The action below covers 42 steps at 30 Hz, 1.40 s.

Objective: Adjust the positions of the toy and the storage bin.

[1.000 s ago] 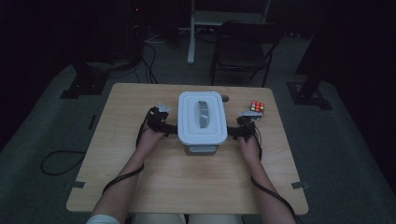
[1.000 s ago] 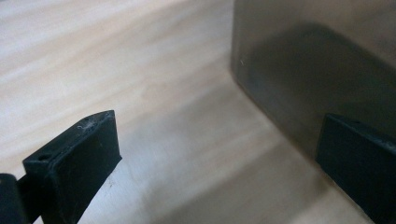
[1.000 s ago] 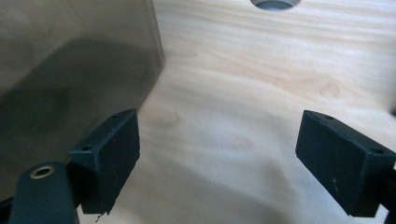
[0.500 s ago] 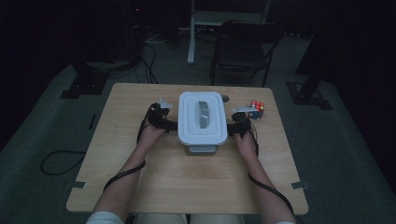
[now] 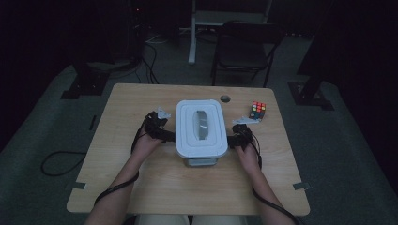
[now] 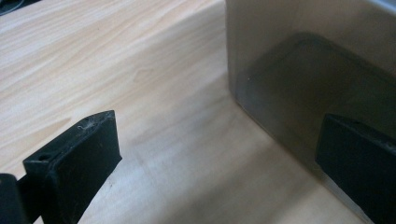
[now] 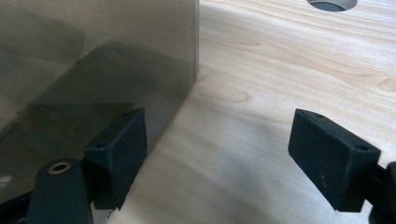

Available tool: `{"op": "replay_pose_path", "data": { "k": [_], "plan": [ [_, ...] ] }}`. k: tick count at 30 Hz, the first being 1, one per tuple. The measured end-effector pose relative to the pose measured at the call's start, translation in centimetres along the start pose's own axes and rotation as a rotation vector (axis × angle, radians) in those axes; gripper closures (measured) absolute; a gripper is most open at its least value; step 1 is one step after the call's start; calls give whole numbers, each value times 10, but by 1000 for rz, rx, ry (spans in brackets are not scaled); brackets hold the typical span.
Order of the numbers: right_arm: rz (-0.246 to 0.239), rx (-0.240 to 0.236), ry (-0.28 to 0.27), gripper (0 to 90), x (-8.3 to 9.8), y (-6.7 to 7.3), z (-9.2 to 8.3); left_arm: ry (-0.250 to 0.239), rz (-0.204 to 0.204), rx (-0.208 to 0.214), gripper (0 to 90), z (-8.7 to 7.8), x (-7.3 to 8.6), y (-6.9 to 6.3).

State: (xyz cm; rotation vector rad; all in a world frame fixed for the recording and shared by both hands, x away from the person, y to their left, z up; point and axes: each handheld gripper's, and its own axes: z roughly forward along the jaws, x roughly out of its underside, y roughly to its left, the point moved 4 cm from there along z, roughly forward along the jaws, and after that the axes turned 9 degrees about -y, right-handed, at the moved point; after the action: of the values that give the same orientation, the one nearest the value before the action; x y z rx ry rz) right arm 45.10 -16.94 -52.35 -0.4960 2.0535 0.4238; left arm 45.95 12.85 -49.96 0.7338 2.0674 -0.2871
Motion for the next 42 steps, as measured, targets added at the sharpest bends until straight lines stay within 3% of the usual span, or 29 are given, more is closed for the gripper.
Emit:
{"op": "replay_pose_path", "data": {
  "k": [11,17,31,36,39,42],
  "plan": [
    [-11,-35,-28,200,17,21,-28,3,41,1,8,-20,10,-18],
    [-10,-57,-27,200,27,25,-45,1,33,31,8,-30,18,-32],
    [-12,-76,-29,201,42,37,-72,-9,57,49,8,-48,29,-53],
    [-2,-73,-33,201,47,37,-78,-7,71,78,8,-54,33,-60],
    [-2,-68,-38,200,49,38,-81,-25,67,74,8,-55,35,-60],
    [1,-66,-50,178,51,37,-83,-42,39,101,7,-55,39,-57]
  ]
}}
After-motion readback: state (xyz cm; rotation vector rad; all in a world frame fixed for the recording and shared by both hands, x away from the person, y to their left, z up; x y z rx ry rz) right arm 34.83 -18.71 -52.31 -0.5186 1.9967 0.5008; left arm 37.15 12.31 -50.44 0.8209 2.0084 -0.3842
